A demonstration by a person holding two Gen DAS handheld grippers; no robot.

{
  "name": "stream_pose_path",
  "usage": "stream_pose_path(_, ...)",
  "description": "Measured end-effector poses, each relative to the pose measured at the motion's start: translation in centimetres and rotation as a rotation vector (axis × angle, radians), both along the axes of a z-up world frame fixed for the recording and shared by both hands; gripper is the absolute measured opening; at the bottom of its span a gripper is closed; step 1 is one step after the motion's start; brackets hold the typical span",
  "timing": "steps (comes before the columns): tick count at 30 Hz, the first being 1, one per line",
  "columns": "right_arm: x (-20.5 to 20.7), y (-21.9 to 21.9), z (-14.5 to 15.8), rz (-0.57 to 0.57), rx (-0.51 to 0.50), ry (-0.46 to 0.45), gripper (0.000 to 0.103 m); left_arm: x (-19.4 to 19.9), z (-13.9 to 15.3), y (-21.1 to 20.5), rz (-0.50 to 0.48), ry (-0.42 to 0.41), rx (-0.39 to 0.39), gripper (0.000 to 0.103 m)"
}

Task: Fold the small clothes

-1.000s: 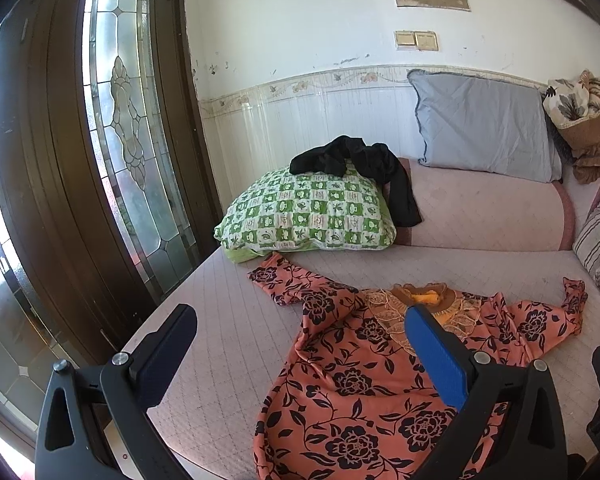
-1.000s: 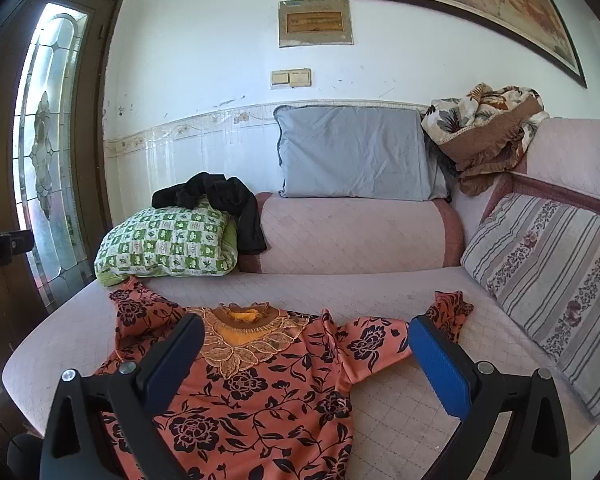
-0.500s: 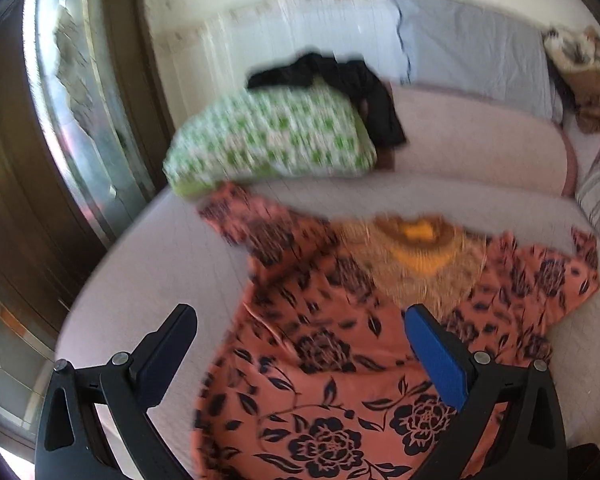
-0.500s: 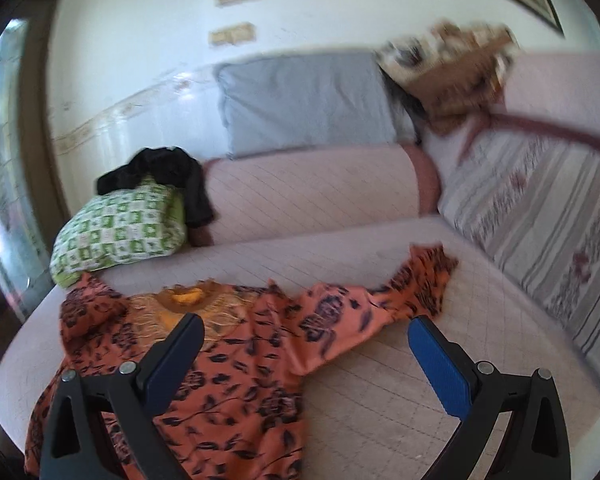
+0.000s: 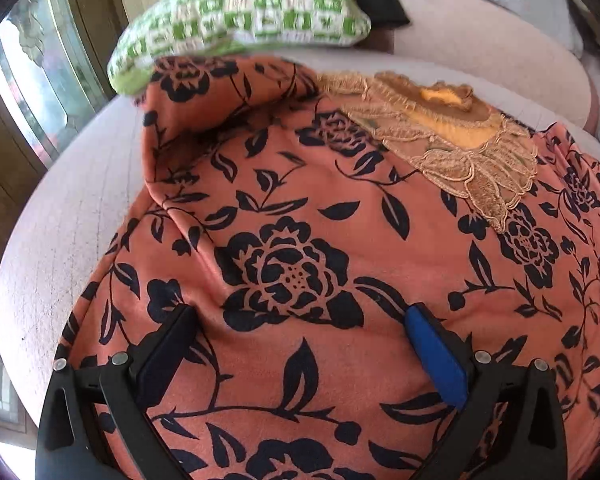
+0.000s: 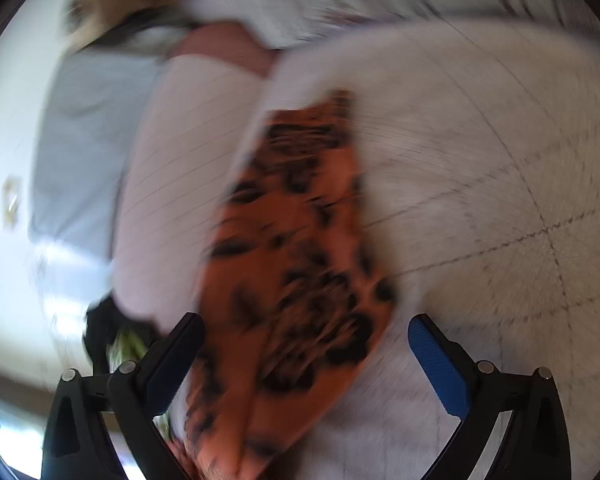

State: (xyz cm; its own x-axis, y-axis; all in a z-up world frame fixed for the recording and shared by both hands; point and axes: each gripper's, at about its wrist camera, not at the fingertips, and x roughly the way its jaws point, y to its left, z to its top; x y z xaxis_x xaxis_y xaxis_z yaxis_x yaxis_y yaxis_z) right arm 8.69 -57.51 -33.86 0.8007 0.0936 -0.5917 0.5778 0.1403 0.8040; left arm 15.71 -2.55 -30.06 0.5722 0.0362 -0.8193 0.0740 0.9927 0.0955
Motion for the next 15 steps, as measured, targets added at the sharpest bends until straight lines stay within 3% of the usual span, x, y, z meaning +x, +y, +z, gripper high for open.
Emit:
stream_pose_path(2,0.3,-0.7,0.1,-0.053,-0.004,-0.023,0.103,-0.5,-0.2,-0.2,-0.001,-0.018,0.005,0.103)
stream_pose_path(4,1.8,-1.3,0.4,-0.029,-0.006,-0.052,0.103,-0.6,-0.2,-0.3,0.006,-0.004,0.005,0.103)
stream_pose_path(7,4.5,-2.1,0.5,0.025,-0.028,0.023,0.098,-0.1,0.0,-0.1,0.008,0.0,0.014,0.103)
stream_pose_path(9,5.2,-2.1,1.3,0.022,-0.069,0.076,0.07,0.0,0.2,-0.1,0.007,0.001,0.014,0.103)
stream_pose_path(10,5.5,-2.0,1.6,0.043,-0.061,0.066,0.036,0.1,0.4,0.0,0.006,0.006,0.01,0.103)
stream_pose_path(11,5.7,-1.7,1.8,0.066,-0.043,0.05,0.019,0.4,0.5,0.3,0.003,0.013,0.01,0.103)
stream_pose_path(15,5.6,1.1,5.6,0.121,-0.164,-0.024,0.017,0.3,1.4,0.9,-0.015,0.051,0.002,0.103)
